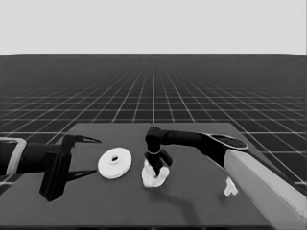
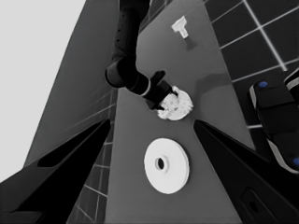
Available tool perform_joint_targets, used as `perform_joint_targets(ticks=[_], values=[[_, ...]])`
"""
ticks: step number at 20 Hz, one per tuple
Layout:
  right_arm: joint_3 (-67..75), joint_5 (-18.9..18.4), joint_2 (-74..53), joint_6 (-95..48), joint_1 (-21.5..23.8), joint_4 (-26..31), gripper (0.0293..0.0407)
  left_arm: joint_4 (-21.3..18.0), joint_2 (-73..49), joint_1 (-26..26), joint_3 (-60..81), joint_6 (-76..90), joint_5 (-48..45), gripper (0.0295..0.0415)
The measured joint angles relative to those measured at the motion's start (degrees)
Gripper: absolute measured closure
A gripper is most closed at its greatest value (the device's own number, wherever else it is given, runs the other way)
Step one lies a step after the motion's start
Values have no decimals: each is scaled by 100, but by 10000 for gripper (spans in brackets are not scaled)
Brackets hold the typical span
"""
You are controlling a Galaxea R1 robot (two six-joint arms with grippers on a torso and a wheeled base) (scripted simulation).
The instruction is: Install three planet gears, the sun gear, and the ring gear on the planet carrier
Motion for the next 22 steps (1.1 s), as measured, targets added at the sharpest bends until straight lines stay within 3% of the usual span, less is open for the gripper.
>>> perform_joint_targets(ticks=[2, 8, 9, 11, 14, 18, 19, 20, 22], values=[[0, 0, 0, 20, 0, 0, 316, 0, 0, 0, 0, 0, 0, 326], [0, 0, 0, 29, 0, 0, 315, 0, 0, 0, 0, 0, 0, 326], [220, -148, -50, -2222, 281, 250, 307, 0, 0, 0, 0, 0, 0, 326], [369, -219, -76, -4484, 625, 509, 312, 0, 0, 0, 0, 0, 0, 326], [406, -217, -88, -5461, 759, 636, 315, 0, 0, 0, 0, 0, 0, 326], [412, -212, -93, -5685, 785, 667, 315, 0, 0, 0, 0, 0, 0, 326], [3021, 638, -1678, -8094, 72, -581, 295, 0, 0, 0, 0, 0, 0, 326], [5012, 1136, -4098, -9622, -604, -1331, 305, 0, 0, 0, 0, 0, 0, 326], [6882, 1599, -6446, -11049, -1164, -2032, 314, 0, 0, 0, 0, 0, 0, 326]])
